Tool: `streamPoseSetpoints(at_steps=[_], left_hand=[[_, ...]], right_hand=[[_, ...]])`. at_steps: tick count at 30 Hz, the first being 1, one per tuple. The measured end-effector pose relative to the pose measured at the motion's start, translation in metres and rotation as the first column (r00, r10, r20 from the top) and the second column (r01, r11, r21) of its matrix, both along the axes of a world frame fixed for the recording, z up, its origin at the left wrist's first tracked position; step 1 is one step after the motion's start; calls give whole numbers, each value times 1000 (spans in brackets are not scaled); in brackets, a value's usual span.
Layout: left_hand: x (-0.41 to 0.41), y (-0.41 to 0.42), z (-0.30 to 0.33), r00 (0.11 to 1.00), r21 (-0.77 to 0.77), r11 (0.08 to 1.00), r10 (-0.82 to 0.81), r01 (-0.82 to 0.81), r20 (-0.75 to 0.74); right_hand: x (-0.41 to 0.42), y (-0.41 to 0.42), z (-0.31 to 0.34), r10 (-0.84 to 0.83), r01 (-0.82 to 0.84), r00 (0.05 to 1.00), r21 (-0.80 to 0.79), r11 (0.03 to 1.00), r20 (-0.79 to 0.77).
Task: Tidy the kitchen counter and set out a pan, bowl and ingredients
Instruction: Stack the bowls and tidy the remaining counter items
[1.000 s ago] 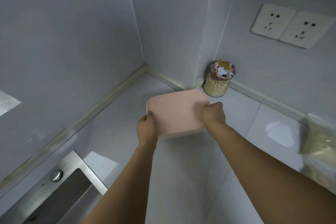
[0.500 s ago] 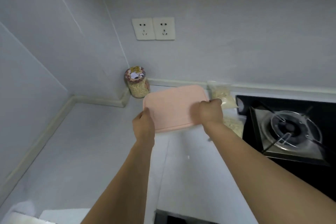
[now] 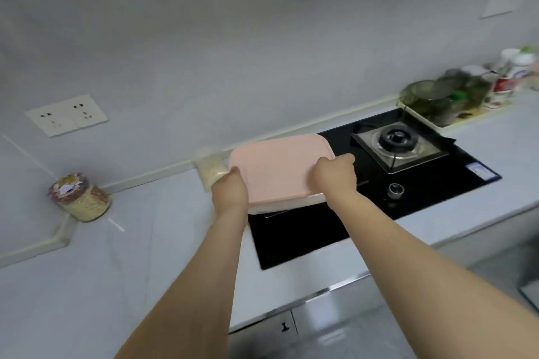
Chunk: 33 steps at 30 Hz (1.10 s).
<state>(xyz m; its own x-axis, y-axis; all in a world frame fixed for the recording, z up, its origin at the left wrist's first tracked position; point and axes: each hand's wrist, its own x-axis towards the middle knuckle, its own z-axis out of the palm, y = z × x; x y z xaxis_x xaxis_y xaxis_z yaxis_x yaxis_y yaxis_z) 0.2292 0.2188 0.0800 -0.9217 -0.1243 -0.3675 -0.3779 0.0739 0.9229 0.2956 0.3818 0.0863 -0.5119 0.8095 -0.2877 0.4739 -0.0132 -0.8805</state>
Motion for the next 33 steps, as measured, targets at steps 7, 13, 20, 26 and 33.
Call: streamPoseSetpoints(at_steps=[7,13,20,26,33], left_hand=[[54,112,12,982,21,982,-188,188,-33],[93,193,20,934,16,934,-355,356,-32],[110,289,22,870,-21,871,-491,490,-45],[97,370,26,823,9,823,-568,568,-20],[57,448,46,806,26,806,-590,592,-45]], right_hand=[[92,90,17,-217,217,976,-22,976,14],[154,151,23,-376,375,927,-54,926,-7],[190,222,24,-536,535,844,-60,843,-10],[182,293,30,-607,607,795,-35,794,4],[144,365,39,-619,619,785,-29,785,-22]])
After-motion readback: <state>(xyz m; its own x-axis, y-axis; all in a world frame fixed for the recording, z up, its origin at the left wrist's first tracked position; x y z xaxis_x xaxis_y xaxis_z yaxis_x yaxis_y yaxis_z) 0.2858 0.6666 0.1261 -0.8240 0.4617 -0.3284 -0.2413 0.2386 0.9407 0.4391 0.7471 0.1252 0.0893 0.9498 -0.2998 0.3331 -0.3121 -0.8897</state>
